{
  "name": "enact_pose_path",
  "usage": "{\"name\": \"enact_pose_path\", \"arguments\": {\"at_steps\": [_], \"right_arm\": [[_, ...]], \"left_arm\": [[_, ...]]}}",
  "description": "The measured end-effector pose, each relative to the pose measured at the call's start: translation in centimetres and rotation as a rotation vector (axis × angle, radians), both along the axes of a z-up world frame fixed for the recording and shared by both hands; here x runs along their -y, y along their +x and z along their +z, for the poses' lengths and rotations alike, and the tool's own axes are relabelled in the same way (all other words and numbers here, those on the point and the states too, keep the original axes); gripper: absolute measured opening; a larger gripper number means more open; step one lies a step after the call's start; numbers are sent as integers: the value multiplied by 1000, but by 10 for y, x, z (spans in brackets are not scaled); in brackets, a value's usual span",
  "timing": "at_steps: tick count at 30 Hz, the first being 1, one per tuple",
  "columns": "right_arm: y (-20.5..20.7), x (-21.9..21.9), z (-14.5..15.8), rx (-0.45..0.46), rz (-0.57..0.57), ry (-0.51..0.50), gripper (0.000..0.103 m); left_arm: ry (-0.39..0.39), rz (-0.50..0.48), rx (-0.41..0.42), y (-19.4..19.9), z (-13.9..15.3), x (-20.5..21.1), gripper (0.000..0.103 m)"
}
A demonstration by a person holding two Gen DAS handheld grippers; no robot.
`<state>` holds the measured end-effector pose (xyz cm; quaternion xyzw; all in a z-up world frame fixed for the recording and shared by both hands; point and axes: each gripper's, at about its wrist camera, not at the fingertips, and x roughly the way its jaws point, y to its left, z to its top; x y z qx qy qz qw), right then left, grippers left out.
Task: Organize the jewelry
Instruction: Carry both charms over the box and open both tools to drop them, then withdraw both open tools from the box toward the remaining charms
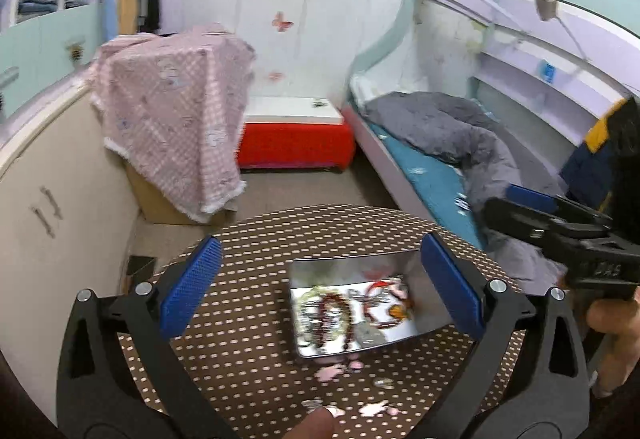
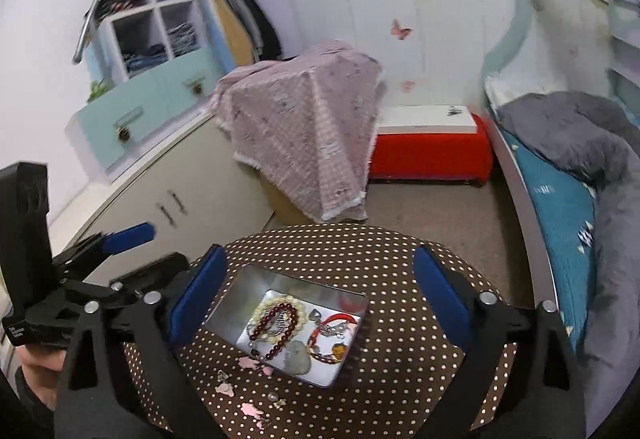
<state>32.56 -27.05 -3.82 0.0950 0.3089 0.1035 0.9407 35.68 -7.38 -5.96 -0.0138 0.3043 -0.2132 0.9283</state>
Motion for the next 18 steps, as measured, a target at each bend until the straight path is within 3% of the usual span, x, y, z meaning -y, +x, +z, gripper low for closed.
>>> {"name": "enact_pose_path", "arguments": {"at_steps": [8,18], "right_arm": [[-12,4,0,8,-27,0,95],[-28,-1,4,30,-20,-23,95]], "left_arm": [[-37,58,13,-16,1,-16,97],[-8,85,68,-47,-2,-27,97]]}}
